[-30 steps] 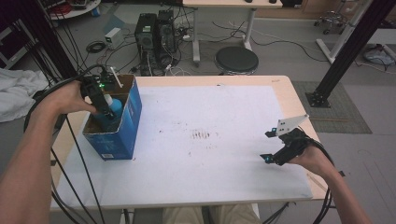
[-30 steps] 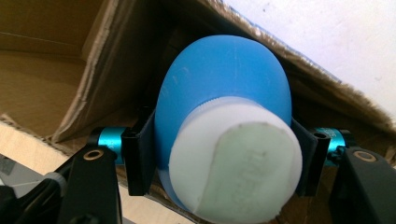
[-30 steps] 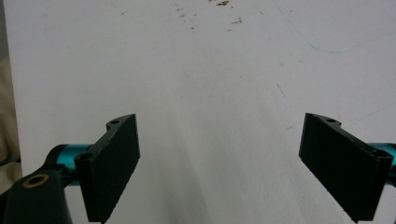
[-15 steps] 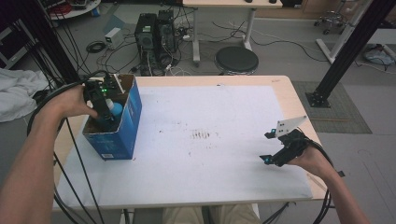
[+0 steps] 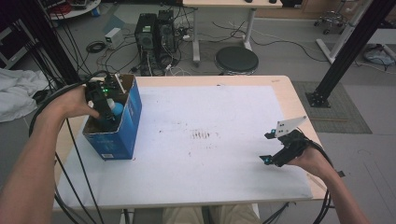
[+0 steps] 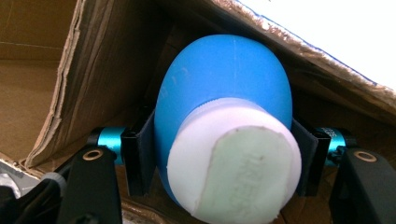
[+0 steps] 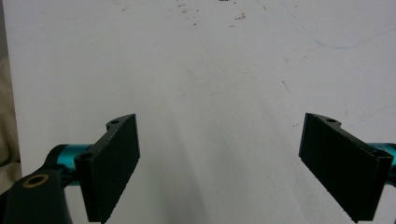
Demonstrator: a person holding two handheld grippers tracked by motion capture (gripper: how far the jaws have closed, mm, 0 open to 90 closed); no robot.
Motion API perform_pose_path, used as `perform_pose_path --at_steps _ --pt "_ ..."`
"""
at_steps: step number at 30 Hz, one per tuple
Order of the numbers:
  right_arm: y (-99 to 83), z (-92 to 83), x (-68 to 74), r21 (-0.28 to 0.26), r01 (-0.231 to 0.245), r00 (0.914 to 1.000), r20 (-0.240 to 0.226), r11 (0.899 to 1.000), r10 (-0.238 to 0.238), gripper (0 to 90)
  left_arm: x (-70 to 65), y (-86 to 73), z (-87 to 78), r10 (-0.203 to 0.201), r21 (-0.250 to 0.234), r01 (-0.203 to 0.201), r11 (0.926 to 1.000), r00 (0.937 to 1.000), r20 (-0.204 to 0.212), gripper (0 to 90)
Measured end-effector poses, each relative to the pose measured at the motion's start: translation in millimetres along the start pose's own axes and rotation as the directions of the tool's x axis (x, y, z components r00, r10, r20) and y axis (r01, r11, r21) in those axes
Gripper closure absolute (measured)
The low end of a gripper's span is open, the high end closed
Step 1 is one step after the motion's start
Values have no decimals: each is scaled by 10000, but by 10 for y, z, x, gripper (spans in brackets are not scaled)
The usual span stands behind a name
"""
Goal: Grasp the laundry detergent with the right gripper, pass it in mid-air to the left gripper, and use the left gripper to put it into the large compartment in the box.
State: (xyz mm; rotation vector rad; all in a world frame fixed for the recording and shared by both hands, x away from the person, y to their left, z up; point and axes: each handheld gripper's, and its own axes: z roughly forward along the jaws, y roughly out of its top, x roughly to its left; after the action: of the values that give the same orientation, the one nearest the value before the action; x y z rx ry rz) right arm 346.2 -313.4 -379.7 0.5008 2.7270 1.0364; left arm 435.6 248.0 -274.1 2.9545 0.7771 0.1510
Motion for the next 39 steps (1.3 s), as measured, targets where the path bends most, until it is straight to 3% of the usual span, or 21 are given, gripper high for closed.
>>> perform_pose_path --at_steps 6,21,32,39 --pt "-7 11 7 2 -51 10000 -18 10000 51 116 2 11 24 -137 106 138 9998 9999 -93 340" --pt "-11 11 8 53 -2 10000 -18 10000 2 116 31 6 -4 -530 -205 528 9984 9986 -84 240" --pt "10 18 28 59 49 10000 -42 10000 -49 116 47 -26 -124 -664 -233 654 9976 9968 -442 215" --pt "1 -1 28 63 62 10000 -16 10000 -62 116 45 -6 -268 -548 -258 534 9982 9967 -594 215"
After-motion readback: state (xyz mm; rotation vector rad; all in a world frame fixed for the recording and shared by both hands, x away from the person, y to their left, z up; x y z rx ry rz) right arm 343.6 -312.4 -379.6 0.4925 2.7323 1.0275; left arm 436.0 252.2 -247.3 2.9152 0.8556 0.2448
